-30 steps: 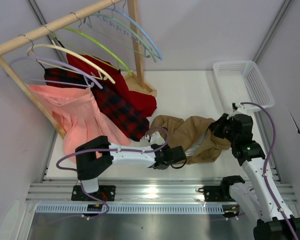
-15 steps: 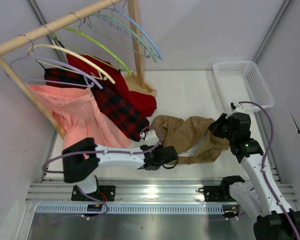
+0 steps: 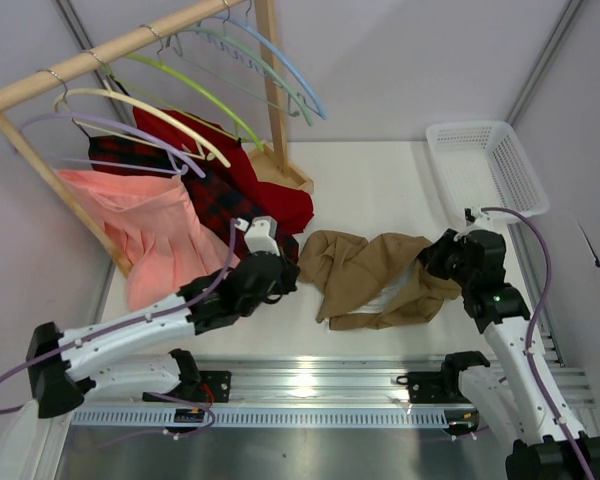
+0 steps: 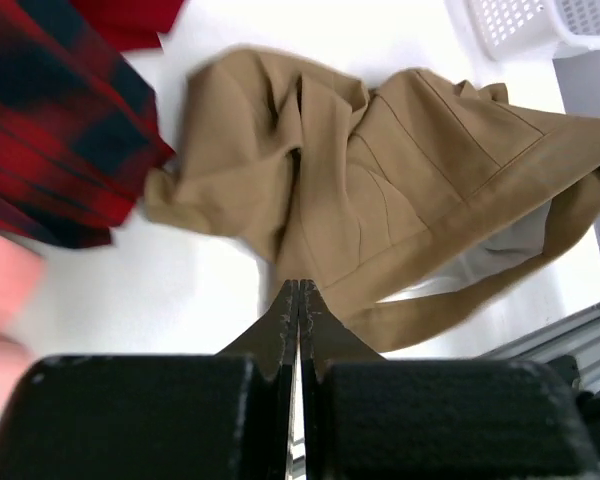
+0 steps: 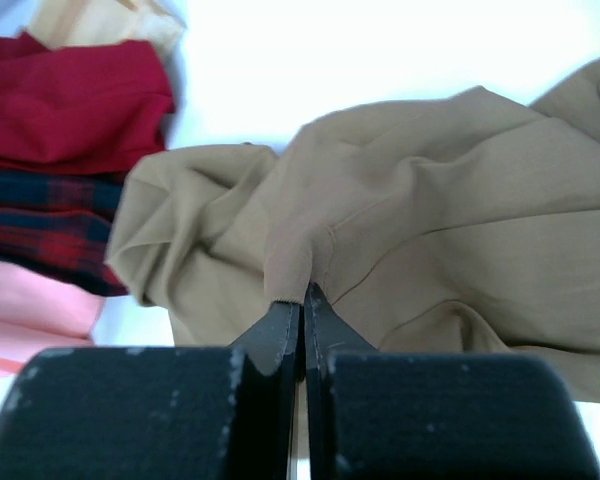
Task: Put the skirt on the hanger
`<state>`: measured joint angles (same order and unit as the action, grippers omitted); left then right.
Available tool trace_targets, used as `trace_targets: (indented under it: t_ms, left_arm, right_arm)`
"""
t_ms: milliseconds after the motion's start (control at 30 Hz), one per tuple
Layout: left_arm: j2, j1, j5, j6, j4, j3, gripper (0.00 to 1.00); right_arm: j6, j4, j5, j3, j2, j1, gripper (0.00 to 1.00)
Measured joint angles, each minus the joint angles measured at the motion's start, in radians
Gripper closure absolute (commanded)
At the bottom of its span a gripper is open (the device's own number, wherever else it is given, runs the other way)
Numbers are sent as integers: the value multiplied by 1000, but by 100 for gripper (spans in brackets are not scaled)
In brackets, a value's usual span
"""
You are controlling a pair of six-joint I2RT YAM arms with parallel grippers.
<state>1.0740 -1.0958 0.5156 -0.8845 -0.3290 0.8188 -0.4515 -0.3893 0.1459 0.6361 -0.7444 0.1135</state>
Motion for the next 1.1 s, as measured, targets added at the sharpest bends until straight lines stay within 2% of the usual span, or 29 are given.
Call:
trace_targets:
  t_ms: [167, 300, 400, 533, 667, 700, 900, 1100]
  left_arm:
    - [-101, 66, -47, 213, -104, 116, 100]
    - [-141, 82, -83, 306, -132, 239, 100]
    - [-149, 84, -123, 315, -126, 237, 100]
    - [-115, 51, -162, 251, -84, 123, 99]
    - [14, -73, -150, 166, -82, 55, 84]
    - [45, -99, -145, 153, -78, 55, 71]
    - [245, -203, -122, 77, -58, 80, 49]
    - [437, -237, -117, 45, -53, 162, 43]
  right_arm:
    - [-19, -71, 49, 61, 68, 0, 100]
    - [-23, -101, 74, 179, 84, 0, 100]
    - [-19, -100, 73, 212, 84, 0, 100]
    - [-14, -107, 73, 178, 66, 1, 100]
    - [-11, -115, 72, 95, 53, 1, 100]
    - [-9, -119, 71, 80, 54, 1, 100]
    - [0, -100, 69, 40, 61, 1, 100]
    - [1, -65, 69, 23, 59, 1, 100]
